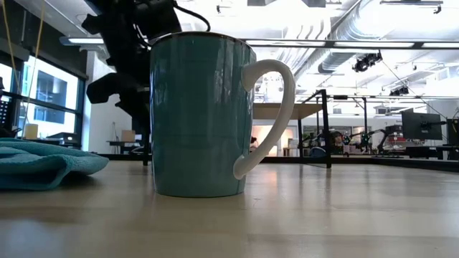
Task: Stack small to large cups/mugs on shelf
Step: Put the dark blue mug on the shelf
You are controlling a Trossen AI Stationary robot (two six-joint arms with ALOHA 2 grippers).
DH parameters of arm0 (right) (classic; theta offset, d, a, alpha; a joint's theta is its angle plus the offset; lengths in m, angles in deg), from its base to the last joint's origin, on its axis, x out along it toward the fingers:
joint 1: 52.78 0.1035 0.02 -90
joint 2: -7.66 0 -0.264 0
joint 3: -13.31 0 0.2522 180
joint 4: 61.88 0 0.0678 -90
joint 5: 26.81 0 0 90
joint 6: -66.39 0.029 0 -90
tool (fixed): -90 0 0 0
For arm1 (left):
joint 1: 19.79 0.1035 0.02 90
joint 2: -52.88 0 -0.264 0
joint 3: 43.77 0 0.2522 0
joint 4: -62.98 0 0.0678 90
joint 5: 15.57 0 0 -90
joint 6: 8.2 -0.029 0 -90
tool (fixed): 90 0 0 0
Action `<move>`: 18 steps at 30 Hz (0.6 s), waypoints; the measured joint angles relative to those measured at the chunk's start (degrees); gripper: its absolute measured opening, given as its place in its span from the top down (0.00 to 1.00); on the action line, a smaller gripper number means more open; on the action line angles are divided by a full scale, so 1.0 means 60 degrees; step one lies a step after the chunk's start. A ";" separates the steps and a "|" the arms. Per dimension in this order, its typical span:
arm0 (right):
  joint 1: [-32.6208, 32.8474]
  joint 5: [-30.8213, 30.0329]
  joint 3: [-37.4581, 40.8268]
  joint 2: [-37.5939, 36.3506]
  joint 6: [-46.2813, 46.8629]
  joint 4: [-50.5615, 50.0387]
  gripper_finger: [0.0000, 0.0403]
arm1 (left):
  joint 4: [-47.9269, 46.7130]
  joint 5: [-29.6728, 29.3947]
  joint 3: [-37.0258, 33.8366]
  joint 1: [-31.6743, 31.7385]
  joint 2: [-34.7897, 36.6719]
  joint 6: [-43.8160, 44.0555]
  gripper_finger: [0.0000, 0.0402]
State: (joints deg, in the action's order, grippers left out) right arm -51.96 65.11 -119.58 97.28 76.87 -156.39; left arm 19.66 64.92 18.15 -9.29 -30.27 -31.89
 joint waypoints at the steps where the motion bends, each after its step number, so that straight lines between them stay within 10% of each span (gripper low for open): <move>1: 0.0000 0.0000 0.0003 0.0000 0.0000 -0.0003 0.56 | -0.0002 0.0000 0.0000 0.0000 0.0000 -0.0007 0.69; 18: 0.0000 0.0000 0.0000 0.0000 0.0038 0.0004 0.56 | 0.0000 -0.0029 0.0000 0.0007 -0.0441 0.0080 0.54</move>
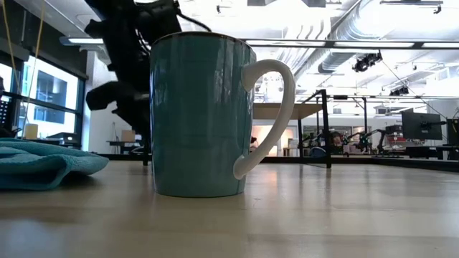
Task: Stack small to large cups/mugs on shelf
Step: Put the dark blue mug on the shelf
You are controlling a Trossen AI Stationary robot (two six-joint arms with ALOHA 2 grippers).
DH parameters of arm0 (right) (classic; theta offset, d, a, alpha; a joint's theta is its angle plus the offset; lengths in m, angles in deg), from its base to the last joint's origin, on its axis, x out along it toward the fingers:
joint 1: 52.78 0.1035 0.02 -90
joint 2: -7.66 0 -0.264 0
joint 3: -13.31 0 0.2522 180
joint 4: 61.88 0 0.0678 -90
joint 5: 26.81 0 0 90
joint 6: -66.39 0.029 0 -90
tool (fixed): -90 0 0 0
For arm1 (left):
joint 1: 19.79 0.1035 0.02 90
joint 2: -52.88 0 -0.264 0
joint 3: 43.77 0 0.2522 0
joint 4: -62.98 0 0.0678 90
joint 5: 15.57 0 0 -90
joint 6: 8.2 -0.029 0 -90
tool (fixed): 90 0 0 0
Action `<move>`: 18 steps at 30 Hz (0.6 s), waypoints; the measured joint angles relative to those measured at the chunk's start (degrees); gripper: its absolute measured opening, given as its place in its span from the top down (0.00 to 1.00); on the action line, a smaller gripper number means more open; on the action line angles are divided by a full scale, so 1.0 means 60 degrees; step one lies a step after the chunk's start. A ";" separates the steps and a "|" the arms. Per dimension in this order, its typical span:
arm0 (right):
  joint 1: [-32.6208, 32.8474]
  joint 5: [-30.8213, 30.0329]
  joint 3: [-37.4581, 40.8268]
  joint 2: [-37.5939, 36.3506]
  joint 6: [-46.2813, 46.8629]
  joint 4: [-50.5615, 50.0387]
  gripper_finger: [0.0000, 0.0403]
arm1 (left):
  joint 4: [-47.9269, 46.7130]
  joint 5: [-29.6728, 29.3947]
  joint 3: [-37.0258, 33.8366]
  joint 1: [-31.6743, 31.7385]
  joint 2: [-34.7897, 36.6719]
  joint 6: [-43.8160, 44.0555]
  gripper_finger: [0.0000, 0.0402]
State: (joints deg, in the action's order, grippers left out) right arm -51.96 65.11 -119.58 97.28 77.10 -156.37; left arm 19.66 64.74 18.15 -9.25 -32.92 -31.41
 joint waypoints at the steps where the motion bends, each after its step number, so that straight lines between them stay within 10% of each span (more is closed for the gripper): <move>1: 0.0000 0.0000 0.0000 0.0000 0.0049 0.0000 0.56 | -0.0005 0.0002 0.0000 -0.0003 -0.0110 0.0053 0.53; 18: 0.0000 0.0000 0.0004 0.0000 0.0144 -0.0004 0.56 | 0.0182 -0.0071 0.0342 -0.0007 -0.0171 0.0697 0.61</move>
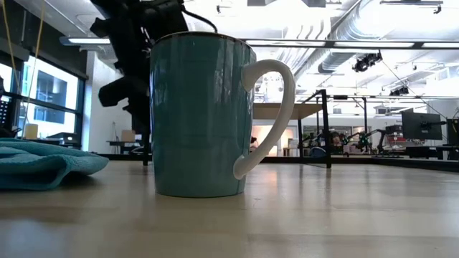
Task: Stack small to large cups/mugs on shelf
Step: Put the dark blue mug on the shelf
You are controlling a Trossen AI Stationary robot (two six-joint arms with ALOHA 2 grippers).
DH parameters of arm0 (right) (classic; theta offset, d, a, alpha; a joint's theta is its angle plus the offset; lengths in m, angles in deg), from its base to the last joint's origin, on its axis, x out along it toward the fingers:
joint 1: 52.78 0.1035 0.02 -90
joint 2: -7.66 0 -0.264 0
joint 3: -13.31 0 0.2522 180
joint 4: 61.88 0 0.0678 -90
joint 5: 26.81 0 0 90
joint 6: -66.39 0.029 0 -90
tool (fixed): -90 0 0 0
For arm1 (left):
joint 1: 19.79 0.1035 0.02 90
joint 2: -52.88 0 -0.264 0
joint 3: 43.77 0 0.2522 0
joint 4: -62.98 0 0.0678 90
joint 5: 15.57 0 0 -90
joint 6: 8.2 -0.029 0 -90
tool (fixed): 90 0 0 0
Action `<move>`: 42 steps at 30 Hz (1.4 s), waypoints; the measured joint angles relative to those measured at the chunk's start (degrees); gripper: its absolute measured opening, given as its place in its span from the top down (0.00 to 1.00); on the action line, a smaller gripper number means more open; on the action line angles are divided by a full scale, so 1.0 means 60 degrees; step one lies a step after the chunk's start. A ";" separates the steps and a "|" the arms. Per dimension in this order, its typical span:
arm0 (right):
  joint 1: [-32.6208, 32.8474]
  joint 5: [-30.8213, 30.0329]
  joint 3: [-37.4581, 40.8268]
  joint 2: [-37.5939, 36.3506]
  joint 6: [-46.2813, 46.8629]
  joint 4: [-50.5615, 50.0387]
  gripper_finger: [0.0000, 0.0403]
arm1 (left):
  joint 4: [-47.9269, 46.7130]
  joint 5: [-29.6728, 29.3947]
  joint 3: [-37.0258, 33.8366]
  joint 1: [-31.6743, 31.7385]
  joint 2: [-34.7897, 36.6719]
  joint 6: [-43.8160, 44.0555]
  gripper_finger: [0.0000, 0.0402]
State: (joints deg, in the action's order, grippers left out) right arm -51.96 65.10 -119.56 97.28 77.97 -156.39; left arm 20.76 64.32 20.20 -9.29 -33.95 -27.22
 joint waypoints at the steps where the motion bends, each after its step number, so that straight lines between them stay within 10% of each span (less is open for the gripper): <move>1: -0.0002 0.0000 -0.0001 0.0000 0.0000 0.0000 0.56 | 0.0006 0.0001 0.0037 0.0004 0.0000 -0.0004 0.61; 42: 0.0000 0.0000 -0.0003 0.0000 0.0069 0.0004 0.56 | -0.0326 0.0705 0.0085 0.0002 -0.0007 0.0790 0.85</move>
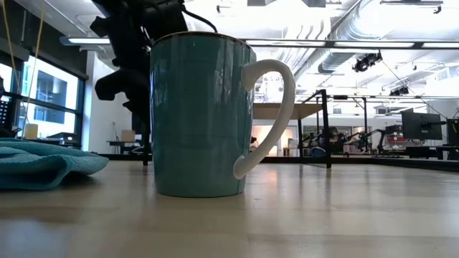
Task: Stack small to large cups/mugs on shelf
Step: Put the dark blue mug on the shelf
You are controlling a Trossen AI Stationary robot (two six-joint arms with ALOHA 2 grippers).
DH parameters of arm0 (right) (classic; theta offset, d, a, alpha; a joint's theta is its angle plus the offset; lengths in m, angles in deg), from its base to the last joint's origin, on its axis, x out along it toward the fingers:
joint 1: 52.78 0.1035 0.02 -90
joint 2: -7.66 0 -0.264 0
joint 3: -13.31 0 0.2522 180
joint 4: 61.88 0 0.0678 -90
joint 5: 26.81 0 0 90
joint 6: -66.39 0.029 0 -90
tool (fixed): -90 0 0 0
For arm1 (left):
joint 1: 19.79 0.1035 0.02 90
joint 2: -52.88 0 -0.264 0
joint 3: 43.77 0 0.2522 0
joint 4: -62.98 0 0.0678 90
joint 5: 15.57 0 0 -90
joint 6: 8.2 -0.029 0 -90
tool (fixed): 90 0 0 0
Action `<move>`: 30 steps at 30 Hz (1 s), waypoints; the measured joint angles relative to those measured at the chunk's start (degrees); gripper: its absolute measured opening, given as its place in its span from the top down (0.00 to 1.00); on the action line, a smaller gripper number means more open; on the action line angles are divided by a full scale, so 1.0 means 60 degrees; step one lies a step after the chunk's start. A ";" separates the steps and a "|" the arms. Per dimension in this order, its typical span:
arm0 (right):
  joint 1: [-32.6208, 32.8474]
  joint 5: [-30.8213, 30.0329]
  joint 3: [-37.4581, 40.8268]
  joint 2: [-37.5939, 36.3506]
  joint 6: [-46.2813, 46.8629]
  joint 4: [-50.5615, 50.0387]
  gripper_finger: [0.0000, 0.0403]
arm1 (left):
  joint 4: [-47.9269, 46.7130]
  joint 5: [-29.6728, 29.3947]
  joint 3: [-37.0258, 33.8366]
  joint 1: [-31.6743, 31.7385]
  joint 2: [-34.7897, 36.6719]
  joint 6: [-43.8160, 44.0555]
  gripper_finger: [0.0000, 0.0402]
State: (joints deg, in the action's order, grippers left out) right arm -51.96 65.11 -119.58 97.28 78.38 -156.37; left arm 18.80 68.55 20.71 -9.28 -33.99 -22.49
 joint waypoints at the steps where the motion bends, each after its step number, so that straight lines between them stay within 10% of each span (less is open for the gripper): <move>1: 0.0000 0.0000 -0.0001 0.0000 0.0000 0.0000 0.56 | -0.0005 0.0003 0.0001 0.0002 0.0000 0.0117 0.86; 30: 0.0437 -0.0328 0.0000 0.0000 0.0007 -0.0004 0.56 | 0.0574 0.0328 0.0000 -0.0002 -0.0004 0.1247 0.65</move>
State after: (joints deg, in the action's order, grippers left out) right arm -49.33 63.14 -119.58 97.28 78.42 -156.39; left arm 22.24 70.52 20.71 -9.29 -34.01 -15.01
